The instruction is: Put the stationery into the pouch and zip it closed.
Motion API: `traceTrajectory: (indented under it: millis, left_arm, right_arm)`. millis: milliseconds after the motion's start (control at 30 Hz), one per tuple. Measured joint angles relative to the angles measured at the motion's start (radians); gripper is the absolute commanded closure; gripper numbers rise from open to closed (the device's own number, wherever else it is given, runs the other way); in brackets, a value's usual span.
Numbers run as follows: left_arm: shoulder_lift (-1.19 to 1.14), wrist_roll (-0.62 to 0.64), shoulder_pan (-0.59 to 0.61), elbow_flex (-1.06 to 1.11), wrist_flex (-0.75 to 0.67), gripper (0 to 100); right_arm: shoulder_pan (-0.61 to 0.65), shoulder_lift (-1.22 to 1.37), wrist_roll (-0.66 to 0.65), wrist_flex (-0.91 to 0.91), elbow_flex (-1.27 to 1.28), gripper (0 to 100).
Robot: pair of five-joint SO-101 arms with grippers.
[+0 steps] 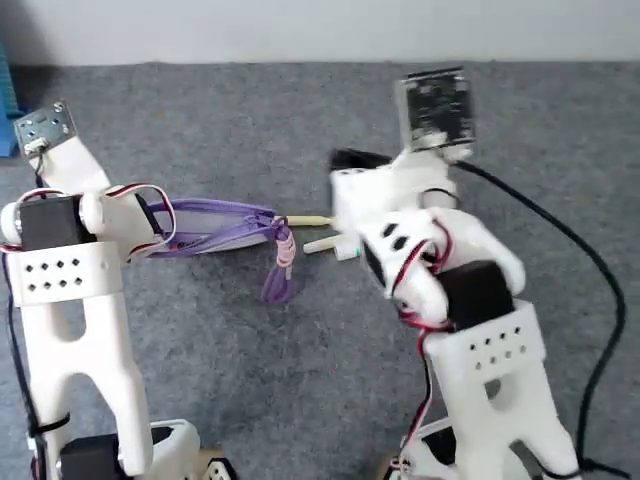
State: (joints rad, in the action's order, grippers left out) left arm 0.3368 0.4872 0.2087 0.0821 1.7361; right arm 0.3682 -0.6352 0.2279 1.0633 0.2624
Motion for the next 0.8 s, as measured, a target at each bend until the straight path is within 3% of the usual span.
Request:
traceTrajectory:
  millis: [267, 500, 800]
  left_arm:
    - [0.0, 0.0, 0.0, 0.0, 0.0, 99]
    - [0.0, 0.0, 0.0, 0.0, 0.0, 99]
    - [0.0, 0.0, 0.0, 0.0, 0.0, 99]
  right_arm:
    - [-0.141, 0.267, 0.17, 0.123, 0.006, 96.9]
    - [-0.164, 0.588, 0.267, 0.19, -0.1, 78.8]
    - [-0.166, 0.968, 0.339, 0.25, -0.442, 83.2]
